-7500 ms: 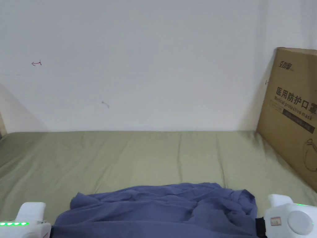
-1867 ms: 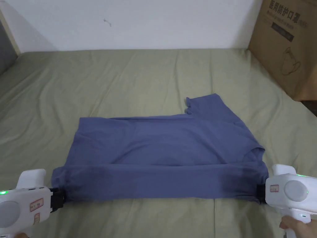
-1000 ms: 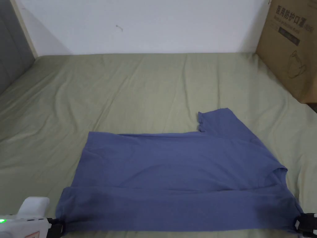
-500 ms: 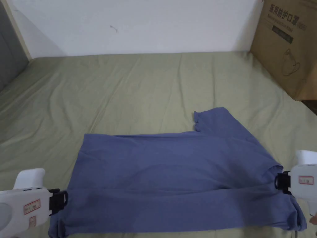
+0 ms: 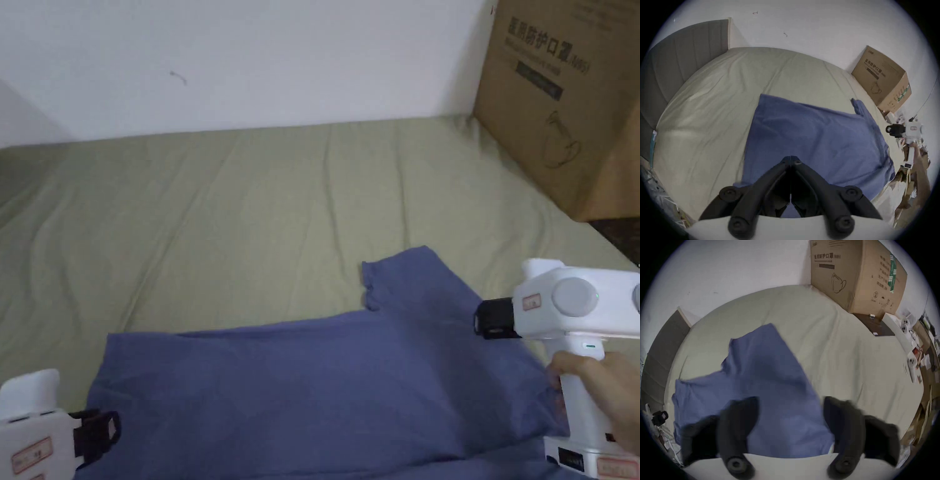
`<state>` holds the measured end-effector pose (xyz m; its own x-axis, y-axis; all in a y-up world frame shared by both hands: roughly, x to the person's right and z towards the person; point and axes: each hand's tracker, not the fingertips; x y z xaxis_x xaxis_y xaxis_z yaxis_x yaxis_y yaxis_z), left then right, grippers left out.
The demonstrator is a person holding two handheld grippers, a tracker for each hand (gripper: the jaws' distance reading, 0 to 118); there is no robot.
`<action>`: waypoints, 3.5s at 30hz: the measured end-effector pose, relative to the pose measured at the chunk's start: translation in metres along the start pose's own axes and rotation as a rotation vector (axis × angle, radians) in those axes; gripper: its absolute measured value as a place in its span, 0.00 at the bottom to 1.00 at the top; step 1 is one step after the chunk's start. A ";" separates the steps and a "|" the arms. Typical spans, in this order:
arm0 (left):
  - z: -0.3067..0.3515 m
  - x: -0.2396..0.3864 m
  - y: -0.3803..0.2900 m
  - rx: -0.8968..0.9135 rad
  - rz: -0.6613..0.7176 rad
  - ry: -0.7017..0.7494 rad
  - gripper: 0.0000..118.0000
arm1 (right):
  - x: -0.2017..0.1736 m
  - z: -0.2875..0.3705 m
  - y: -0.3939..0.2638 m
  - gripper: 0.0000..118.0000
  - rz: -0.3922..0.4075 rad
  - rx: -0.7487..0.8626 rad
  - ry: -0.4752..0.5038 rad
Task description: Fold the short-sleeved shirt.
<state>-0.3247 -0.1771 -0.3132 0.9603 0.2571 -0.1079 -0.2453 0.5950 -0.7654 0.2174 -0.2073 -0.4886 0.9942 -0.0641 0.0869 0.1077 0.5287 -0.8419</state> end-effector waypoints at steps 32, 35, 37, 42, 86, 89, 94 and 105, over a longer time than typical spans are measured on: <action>-0.107 -0.052 0.090 -0.059 -0.049 0.104 0.81 | 0.000 -0.068 0.050 0.00 0.028 -0.037 0.026; -0.126 -0.053 0.109 -0.056 -0.015 0.103 0.81 | 0.001 -0.066 0.049 0.00 0.036 -0.025 0.025; -0.137 -0.053 0.118 -0.048 0.007 0.096 0.81 | 0.003 -0.066 0.049 0.00 0.028 -0.024 0.030; -0.174 -0.037 0.115 -0.194 -0.018 0.099 0.49 | 0.001 -0.065 0.049 0.00 0.023 -0.038 0.025; 0.074 -0.059 -0.107 -0.071 -0.049 0.037 0.96 | 0.048 0.150 -0.188 0.58 0.043 -0.002 -0.002; 0.095 -0.036 -0.093 -0.022 -0.071 0.029 0.95 | 0.027 0.160 -0.182 0.58 0.061 0.081 0.056; 0.105 -0.026 -0.080 0.046 0.028 -0.113 0.02 | -0.029 0.163 -0.175 0.00 0.117 0.154 0.094; 0.095 -0.099 -0.092 0.060 0.278 -0.203 0.44 | -0.127 0.141 -0.192 0.00 0.142 0.091 0.266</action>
<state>-0.4103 -0.1849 -0.1720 0.8113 0.5581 -0.1739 -0.5066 0.5229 -0.6855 0.0713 -0.1812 -0.2629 0.9636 -0.1974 -0.1804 -0.0195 0.6211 -0.7835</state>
